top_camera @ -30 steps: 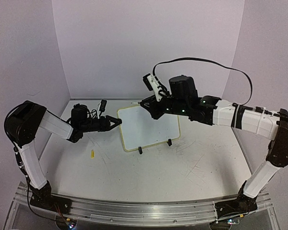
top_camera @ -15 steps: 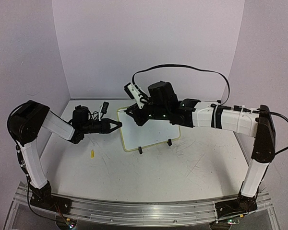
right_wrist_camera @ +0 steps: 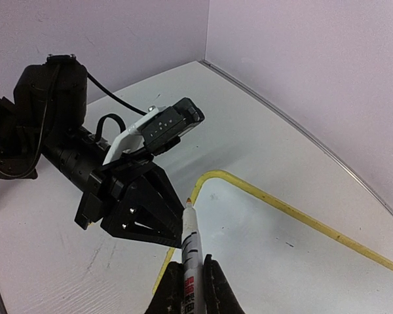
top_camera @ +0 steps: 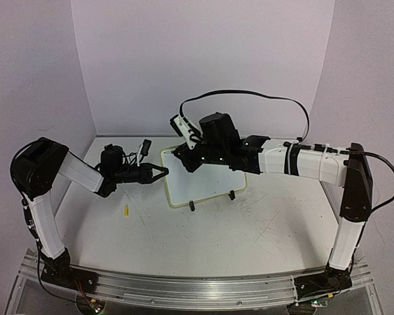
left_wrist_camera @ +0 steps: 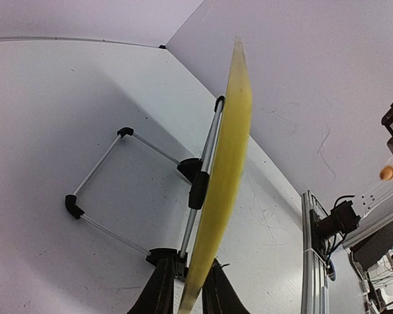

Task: Write a sentence on the whiteboard
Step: Hold the whiteboard at the center of the board, then write a sentence on the whiteboard.

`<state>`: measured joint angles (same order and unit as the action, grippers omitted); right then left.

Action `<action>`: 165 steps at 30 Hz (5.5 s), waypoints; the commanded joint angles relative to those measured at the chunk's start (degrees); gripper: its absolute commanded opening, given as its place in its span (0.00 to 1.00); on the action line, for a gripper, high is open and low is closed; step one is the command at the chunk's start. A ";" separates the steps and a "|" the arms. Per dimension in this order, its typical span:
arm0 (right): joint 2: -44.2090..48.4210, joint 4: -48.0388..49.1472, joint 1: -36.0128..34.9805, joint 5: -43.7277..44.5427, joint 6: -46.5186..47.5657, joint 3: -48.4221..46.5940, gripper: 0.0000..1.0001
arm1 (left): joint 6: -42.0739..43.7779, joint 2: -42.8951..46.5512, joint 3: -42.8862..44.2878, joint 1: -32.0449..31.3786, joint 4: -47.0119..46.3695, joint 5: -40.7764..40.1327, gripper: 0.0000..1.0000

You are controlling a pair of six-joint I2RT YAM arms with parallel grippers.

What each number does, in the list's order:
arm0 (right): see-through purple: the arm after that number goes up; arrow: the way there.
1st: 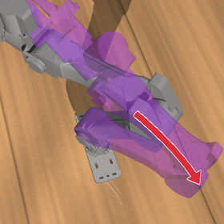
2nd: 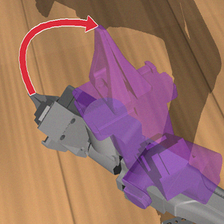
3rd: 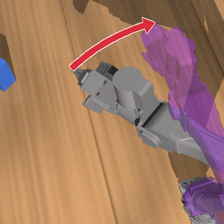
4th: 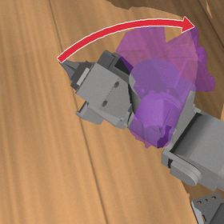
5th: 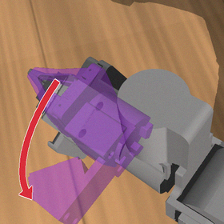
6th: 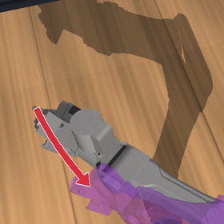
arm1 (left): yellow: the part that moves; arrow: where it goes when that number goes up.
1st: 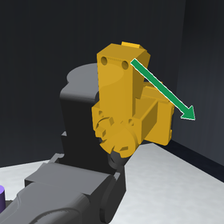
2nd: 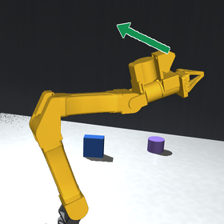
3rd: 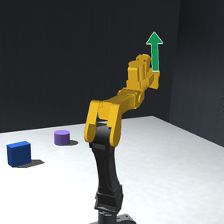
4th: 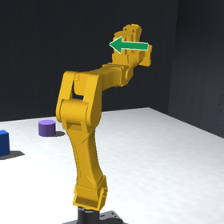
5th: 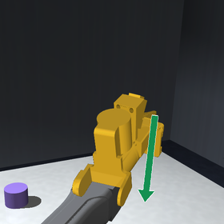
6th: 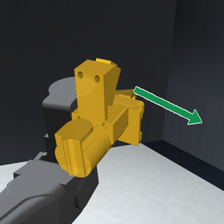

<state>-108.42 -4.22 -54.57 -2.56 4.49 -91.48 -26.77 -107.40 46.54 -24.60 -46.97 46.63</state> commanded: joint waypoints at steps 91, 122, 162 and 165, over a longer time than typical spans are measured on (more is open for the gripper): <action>-2.52 1.58 -0.77 7.33 0.15 -2.30 0.00 | 14.73 3.25 4.35 -2.43 12.20 -8.22 0.00; -3.63 1.07 -0.72 11.09 -0.52 -2.92 0.00 | 15.26 3.61 4.36 -2.41 12.64 -8.36 0.00; 1.04 0.62 0.87 16.74 -2.18 2.60 0.00 | 15.81 3.60 4.70 -2.42 13.47 -8.63 0.00; 1.37 0.94 1.02 17.44 -2.23 3.11 0.00 | 15.80 3.59 4.64 -2.40 13.54 -8.66 0.00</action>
<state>-109.73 -3.98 -54.81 11.10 2.98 -89.21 -14.85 -104.95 50.24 -27.35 -37.06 42.89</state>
